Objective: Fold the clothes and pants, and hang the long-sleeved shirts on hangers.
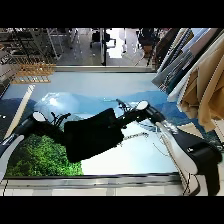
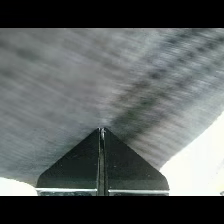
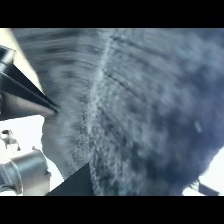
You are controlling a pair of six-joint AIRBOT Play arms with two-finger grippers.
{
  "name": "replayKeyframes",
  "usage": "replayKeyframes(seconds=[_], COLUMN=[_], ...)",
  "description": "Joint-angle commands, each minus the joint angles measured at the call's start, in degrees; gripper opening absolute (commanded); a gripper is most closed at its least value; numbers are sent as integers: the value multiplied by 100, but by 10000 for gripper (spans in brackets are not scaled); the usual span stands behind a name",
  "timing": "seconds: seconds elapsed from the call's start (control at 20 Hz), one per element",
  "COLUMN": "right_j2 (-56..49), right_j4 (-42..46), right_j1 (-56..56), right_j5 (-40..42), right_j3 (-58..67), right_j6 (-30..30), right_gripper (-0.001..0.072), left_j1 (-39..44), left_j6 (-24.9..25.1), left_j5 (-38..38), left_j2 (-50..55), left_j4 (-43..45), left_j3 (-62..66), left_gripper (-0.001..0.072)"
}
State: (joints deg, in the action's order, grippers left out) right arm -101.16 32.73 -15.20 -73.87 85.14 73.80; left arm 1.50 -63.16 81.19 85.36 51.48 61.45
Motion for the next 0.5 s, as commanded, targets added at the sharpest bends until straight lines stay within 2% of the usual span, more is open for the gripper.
replayKeyframes(seconds=[0.0, 0.25, 0.35, 0.45], right_j2=[1165, 3134, 3532, 3679], right_j4=[511, 1272, 1488, 1596], right_j1=[640, 3003, 4197, 5497], right_j5=[-44, -35, -190, -750], right_j3=[140, 140, 140, 118], right_j6=[354, 684, 802, 796], right_gripper=[35, 36, 35, 34], left_j1=[-7, -7, -7, -7], left_j6=[66, 57, 57, 59], left_j5=[415, 420, 426, 485], left_j2=[-1008, -2223, -2457, -2549], left_j4=[50, 977, 1073, 1071], left_j3=[7, -17, -105, -216], left_gripper=[24, 24, 24, 24])
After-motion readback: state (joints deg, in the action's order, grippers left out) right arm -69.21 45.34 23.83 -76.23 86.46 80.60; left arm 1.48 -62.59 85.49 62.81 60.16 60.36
